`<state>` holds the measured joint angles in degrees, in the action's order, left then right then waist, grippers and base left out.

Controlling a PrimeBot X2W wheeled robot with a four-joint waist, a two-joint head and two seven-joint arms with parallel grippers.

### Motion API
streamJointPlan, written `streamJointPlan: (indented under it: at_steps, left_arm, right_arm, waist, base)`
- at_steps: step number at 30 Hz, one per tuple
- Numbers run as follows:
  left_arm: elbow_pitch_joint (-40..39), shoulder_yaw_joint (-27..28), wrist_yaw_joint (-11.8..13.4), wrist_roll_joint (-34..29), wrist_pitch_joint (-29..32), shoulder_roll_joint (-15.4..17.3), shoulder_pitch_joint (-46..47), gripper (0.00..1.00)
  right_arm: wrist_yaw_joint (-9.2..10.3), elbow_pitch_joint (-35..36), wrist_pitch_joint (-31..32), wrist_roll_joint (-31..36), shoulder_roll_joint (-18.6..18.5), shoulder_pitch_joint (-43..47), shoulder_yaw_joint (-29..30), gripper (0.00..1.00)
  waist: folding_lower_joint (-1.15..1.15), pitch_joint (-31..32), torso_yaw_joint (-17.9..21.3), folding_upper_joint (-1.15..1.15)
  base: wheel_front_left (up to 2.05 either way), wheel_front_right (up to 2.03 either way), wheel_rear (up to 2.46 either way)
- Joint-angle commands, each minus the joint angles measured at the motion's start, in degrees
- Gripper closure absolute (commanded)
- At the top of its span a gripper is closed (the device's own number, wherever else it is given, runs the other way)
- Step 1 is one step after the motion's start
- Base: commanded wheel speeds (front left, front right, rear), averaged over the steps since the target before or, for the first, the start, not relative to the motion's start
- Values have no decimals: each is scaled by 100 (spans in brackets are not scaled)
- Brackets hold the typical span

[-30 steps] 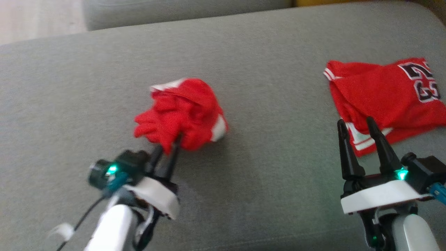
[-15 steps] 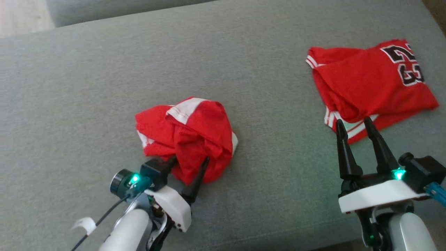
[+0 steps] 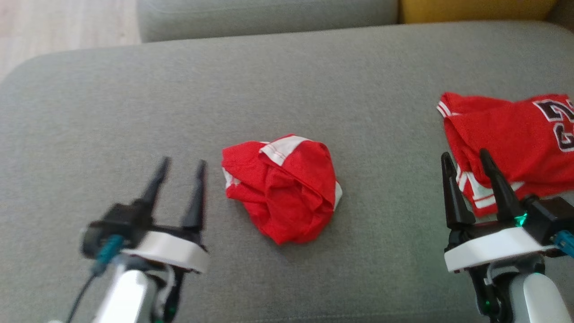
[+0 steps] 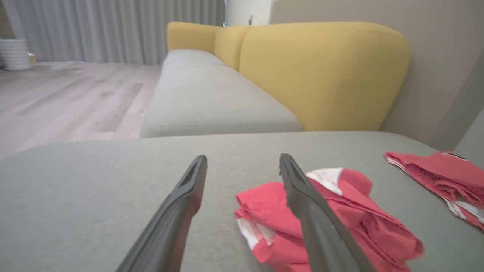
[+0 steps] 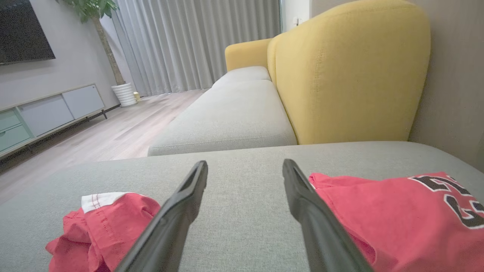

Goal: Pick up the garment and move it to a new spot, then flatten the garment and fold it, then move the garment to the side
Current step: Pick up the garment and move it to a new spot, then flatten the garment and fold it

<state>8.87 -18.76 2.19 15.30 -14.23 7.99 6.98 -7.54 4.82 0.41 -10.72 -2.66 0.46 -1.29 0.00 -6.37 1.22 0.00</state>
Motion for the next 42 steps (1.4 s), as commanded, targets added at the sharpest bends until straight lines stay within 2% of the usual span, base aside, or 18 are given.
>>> streamJointPlan:
  at_steps: [1, 11, 22, 42]
  left_arm:
    - [-314, 426, 129, 42, -71, 185, 74, 0]
    - [-543, 771, 237, 105, -74, 484, -457, 0]
    - [-729, 698, 313, 131, 76, 552, -829, 0]
    - [-872, 637, 390, 186, 139, 612, -858, 0]
  right_arm:
    - [5, 227, 59, 73, -21, -137, -111, 0]
    - [5, 210, 194, 160, -21, 93, -192, 0]
    - [5, 256, 339, 267, -21, 328, -210, 0]
    - [5, 298, 420, 278, -21, 364, -141, 0]
  waist:
    - [0, 183, -193, 0]
    - [0, 505, -326, 0]
    - [0, 709, -330, 0]
    - [0, 684, -367, 0]
  base:
    - [0, 0, 0]
    - [0, 0, 0]
    - [0, 0, 0]
    - [0, 0, 0]
